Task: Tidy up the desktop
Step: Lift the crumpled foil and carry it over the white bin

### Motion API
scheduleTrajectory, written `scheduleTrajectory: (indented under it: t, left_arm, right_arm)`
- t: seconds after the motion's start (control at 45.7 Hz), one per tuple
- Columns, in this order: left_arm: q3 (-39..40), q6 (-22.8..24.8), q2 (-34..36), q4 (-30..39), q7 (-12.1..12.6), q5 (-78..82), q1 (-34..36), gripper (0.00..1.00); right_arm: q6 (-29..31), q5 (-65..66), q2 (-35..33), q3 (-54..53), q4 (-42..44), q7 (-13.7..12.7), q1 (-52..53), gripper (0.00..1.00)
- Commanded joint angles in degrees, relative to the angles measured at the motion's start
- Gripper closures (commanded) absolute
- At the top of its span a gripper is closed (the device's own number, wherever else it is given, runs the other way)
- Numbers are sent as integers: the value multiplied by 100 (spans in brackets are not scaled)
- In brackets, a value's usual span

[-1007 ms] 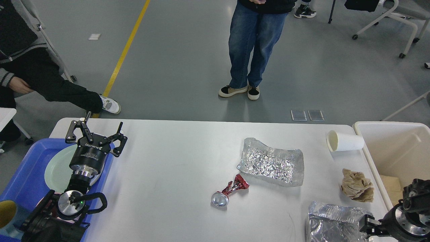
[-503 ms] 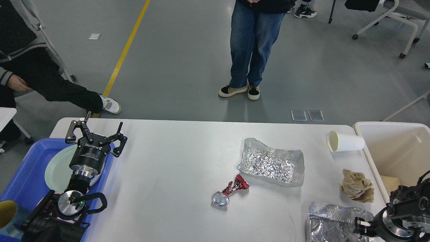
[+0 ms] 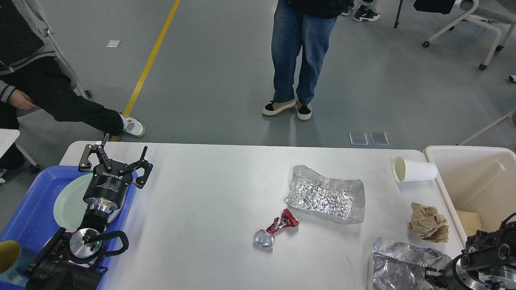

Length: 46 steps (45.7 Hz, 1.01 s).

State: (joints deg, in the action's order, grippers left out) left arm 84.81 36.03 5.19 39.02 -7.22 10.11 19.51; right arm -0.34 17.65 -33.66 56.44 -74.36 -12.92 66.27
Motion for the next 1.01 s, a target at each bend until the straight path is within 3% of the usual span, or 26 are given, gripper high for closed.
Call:
scheduleTrajectory:
  t: [0.0, 0.219, 0.394, 0.525, 0.722, 0.744, 0.832, 0.985]
  left_arm:
    - [0, 0, -1, 0, 1, 0, 1, 4]
    - [0, 0, -1, 0, 1, 0, 1, 4]
    - [0, 0, -1, 0, 1, 0, 1, 4]
    - [0, 0, -1, 0, 1, 0, 1, 4]
    - [0, 0, -1, 0, 1, 0, 1, 4]
    - [0, 0, -1, 0, 1, 0, 1, 4]
    - [0, 0, -1, 0, 1, 0, 1, 4]
    - [0, 0, -1, 0, 1, 0, 1, 4]
  right_arm:
    - [-107, 2, 0, -10, -52, 9, 26, 100]
    - [95, -51, -228, 16, -544, 9, 307, 100]
    - [578, -68, -729, 139, -1282, 9, 1124, 100]
    - [1604, -365, -1036, 664, -1520, 26, 2465, 100]
    - [2985, -1175, -941, 1729, -1740, 26, 4568, 100]
    - [3448, -1298, -836, 1895, -1766, 26, 5092, 100]
    - [4049, -1474, -686, 2186, -1775, 17, 5922, 100]
    - [4498, -2045, 315, 2889, -1775, 9, 7118, 100]
